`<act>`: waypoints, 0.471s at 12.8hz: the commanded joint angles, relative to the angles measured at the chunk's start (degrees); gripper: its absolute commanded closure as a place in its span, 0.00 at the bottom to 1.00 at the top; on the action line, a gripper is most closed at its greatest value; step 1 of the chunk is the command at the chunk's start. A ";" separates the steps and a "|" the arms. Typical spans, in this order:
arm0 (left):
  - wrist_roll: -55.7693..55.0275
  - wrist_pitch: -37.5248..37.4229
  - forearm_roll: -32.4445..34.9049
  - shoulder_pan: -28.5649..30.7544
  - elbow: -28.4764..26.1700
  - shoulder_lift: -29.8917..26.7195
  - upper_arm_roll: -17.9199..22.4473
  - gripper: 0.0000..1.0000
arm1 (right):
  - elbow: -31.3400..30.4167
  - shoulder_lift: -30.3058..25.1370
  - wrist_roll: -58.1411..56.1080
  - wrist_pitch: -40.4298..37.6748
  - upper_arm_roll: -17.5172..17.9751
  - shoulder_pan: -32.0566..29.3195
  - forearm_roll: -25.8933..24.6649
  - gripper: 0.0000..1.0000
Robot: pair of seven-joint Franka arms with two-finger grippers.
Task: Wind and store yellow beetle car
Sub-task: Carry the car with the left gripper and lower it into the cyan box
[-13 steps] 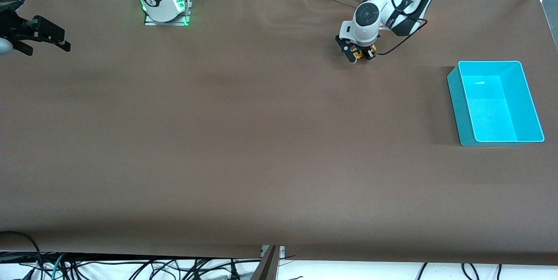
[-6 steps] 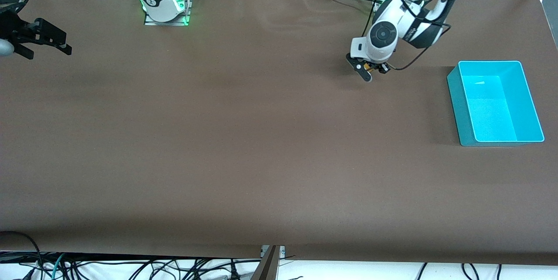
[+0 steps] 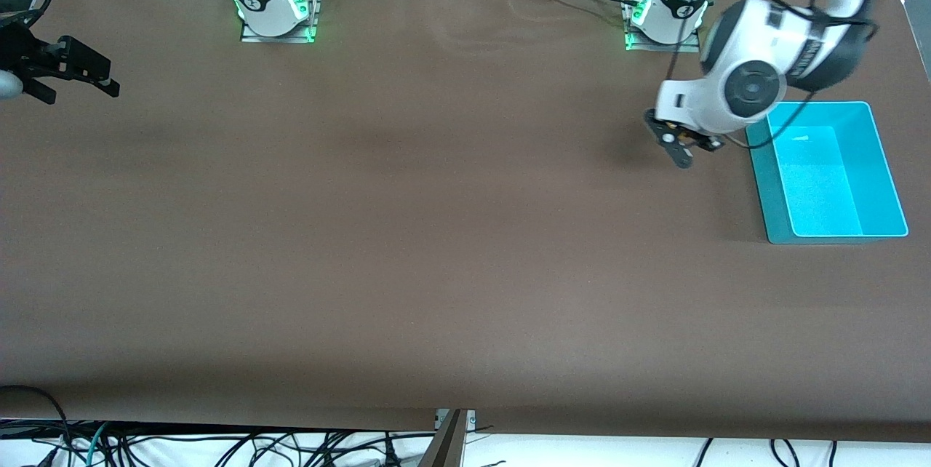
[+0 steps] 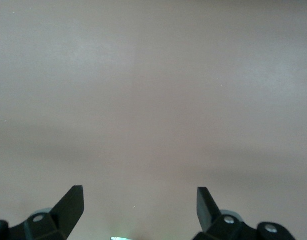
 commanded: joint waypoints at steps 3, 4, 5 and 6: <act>15.77 -2.90 12.68 11.27 10.11 9.15 -0.47 0.83 | 0.63 0.77 0.82 1.53 0.05 0.51 -1.45 0.00; 18.68 -2.89 15.67 13.21 11.87 11.26 -0.47 0.83 | 0.72 1.12 1.00 1.53 0.14 1.21 -1.36 0.00; 21.32 -2.63 18.83 15.06 13.11 13.11 -0.47 0.83 | 0.81 1.30 1.52 1.61 0.06 2.35 -1.36 0.00; 23.17 -1.33 21.99 17.51 13.47 15.04 -0.38 0.83 | 0.81 1.47 2.31 2.05 0.14 3.14 -1.27 0.00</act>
